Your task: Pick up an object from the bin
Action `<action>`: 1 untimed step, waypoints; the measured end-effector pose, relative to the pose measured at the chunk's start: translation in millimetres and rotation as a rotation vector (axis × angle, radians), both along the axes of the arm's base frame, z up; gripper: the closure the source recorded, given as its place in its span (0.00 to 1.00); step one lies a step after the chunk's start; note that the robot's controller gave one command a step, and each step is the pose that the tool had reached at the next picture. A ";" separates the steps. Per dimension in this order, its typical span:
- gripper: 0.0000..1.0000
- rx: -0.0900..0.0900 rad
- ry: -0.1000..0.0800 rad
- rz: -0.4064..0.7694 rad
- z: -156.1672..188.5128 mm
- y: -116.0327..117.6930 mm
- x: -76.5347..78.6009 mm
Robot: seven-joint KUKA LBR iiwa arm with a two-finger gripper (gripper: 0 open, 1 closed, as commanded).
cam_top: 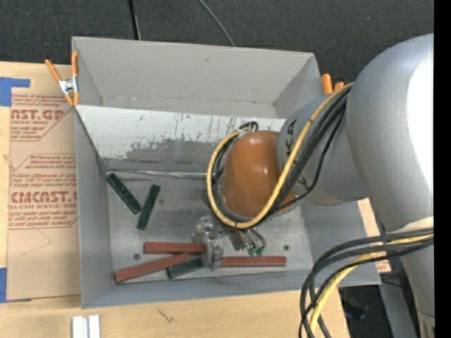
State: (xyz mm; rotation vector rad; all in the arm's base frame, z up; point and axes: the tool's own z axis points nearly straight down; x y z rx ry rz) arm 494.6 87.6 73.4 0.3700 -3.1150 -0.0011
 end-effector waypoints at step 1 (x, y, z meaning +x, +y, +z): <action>1.00 0.000 0.000 0.000 0.0 0.0 0.0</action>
Offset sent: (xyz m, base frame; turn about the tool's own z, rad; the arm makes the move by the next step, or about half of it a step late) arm 0.0117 -0.0114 0.1170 -0.0430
